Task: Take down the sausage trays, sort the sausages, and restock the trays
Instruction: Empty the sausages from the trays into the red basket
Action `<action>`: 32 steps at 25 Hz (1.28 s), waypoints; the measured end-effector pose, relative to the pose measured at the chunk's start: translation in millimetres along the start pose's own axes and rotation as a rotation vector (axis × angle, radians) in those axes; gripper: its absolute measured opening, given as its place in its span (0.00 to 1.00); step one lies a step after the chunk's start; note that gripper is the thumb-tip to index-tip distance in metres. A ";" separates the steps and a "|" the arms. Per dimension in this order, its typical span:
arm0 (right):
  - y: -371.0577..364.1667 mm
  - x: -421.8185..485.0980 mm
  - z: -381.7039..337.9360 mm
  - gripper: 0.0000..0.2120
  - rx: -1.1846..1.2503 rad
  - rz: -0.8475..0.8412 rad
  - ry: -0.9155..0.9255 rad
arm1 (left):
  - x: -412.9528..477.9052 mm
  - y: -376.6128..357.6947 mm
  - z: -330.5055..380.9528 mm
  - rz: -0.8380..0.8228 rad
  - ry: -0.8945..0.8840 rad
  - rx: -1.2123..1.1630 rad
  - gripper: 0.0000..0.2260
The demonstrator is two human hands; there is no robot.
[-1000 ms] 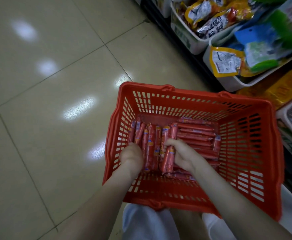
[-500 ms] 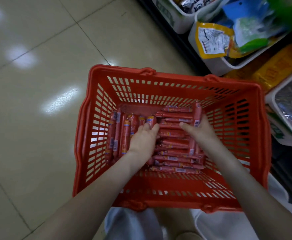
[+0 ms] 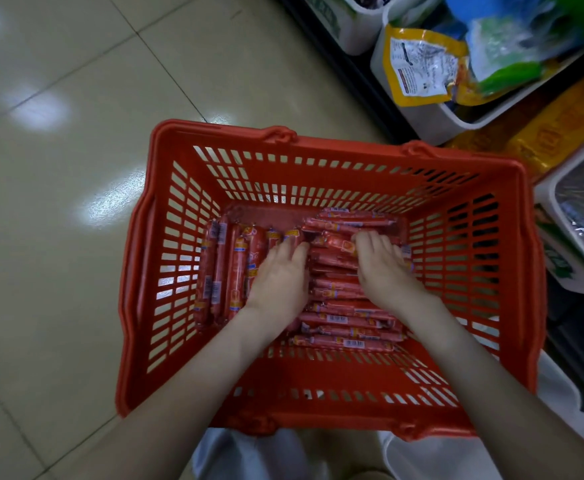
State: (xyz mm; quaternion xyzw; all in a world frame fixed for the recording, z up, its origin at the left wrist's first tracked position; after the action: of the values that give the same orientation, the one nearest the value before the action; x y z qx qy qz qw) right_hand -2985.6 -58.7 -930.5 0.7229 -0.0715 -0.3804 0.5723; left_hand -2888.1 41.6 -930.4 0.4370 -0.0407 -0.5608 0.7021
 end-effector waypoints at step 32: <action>69.5 -79.5 -37.1 0.27 0.200 0.337 -0.057 | -41.6 26.0 85.0 0.125 -0.248 0.151 0.24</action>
State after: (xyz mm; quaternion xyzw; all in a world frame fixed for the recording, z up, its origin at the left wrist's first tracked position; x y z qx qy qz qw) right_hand -2994.8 -10.4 -829.9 0.7431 -0.2451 -0.2904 0.5508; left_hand -2930.4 27.3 -843.0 0.4126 -0.1961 -0.5611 0.6902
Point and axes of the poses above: each hand's wrist, its own x-axis towards the middle knuckle, its own y-axis out of the back of the hand, z = x × y, the point moved 9 cm from there along x, towards the middle knuckle, and after that the axes turned 13 degrees about -x, right-handed, at the moved point
